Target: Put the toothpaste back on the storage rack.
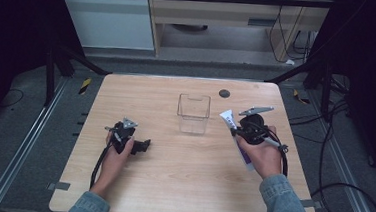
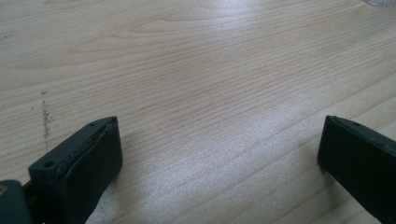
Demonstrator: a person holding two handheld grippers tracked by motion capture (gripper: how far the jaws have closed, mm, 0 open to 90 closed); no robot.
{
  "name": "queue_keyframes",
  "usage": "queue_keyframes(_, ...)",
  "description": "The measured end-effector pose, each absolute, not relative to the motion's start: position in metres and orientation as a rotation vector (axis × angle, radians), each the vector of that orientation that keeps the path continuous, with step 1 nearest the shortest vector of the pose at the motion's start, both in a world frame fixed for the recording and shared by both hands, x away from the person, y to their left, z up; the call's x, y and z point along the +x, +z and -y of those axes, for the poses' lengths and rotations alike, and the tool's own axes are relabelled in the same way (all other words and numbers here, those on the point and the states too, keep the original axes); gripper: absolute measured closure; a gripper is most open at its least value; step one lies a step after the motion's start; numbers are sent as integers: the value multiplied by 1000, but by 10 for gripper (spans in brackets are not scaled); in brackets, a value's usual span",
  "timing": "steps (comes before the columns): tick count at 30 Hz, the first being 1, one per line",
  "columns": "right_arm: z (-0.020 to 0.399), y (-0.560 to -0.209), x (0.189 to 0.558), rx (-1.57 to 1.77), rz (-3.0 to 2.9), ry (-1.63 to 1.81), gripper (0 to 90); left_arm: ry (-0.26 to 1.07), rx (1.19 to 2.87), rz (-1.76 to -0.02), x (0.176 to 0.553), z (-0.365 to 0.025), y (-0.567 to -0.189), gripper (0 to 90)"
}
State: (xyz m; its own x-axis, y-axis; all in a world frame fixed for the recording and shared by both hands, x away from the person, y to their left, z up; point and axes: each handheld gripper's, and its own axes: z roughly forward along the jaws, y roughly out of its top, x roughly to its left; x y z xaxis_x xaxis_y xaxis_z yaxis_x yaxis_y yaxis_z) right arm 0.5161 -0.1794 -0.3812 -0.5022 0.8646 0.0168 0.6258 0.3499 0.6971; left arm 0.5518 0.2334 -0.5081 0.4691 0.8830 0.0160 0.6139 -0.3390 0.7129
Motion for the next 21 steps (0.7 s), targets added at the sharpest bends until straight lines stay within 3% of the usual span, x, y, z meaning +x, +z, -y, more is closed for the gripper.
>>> queue_keyframes(21,169,-353,524,1310,-2115,1091,798,538,2075,-1237,552,-233,-508,0)
